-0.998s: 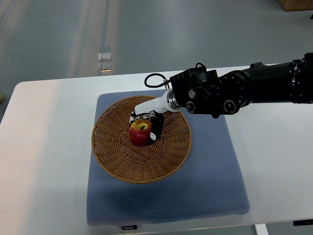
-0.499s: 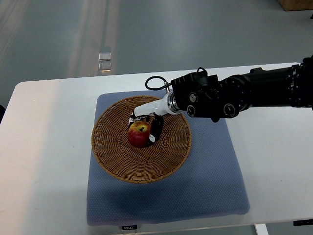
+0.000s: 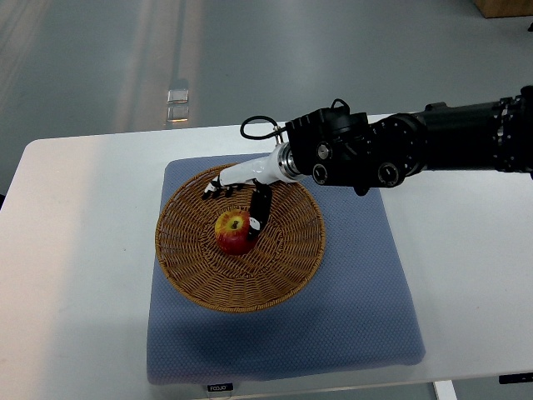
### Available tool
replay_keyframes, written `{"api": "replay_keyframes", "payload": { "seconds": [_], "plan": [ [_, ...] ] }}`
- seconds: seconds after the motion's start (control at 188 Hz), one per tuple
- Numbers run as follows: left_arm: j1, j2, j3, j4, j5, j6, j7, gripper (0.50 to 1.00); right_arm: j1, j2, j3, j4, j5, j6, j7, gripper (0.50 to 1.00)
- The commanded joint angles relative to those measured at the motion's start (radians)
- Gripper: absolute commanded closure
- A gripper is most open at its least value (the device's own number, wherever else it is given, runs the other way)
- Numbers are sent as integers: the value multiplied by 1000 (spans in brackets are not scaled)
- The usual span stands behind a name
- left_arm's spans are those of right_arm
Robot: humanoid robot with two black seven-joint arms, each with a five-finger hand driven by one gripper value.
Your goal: Place red apple in basket with right hand
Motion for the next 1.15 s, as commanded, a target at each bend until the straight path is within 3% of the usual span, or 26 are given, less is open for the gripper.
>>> {"api": "replay_keyframes", "payload": {
  "seconds": [0.0,0.117,0.207,0.335,0.382,0.388,0.478,0.531,0.536,0.632,0.786,1.014,1.142],
  "plan": [
    [0,0,0,-1,0,0,0,500,41,0,63,-12,66,58,0,574],
    [0,0,1,-3,0,0,0,500,76,0,151,-66,161,107,0,574],
    [0,0,3,-3,0,0,0,500,48,-73,229,-124,213,116,0,574],
    [0,0,3,-4,0,0,0,500,-111,-164,385,-225,312,106,-3,574],
    [0,0,3,-4,0,0,0,500,-111,-164,386,-226,313,106,-3,574],
    [0,0,3,-6,0,0,0,500,-186,-197,490,-253,363,106,-2,576],
    [0,0,3,-6,0,0,0,500,-335,-230,688,-302,412,97,0,576],
    [0,0,3,-6,0,0,0,500,-335,-230,688,-302,412,96,0,576],
    [0,0,4,-6,0,0,0,500,-428,-231,829,-334,418,69,1,576],
    [0,0,4,-6,0,0,0,500,-591,-214,1088,-379,418,17,3,576],
    [0,0,4,-7,2,0,0,500,-771,-172,1373,-396,420,15,29,574],
    [0,0,4,-12,2,0,0,500,-898,-80,1435,-425,421,11,119,574],
    [0,0,4,-12,0,0,0,500,-920,-49,1438,-431,421,12,139,574]
  ]
}}
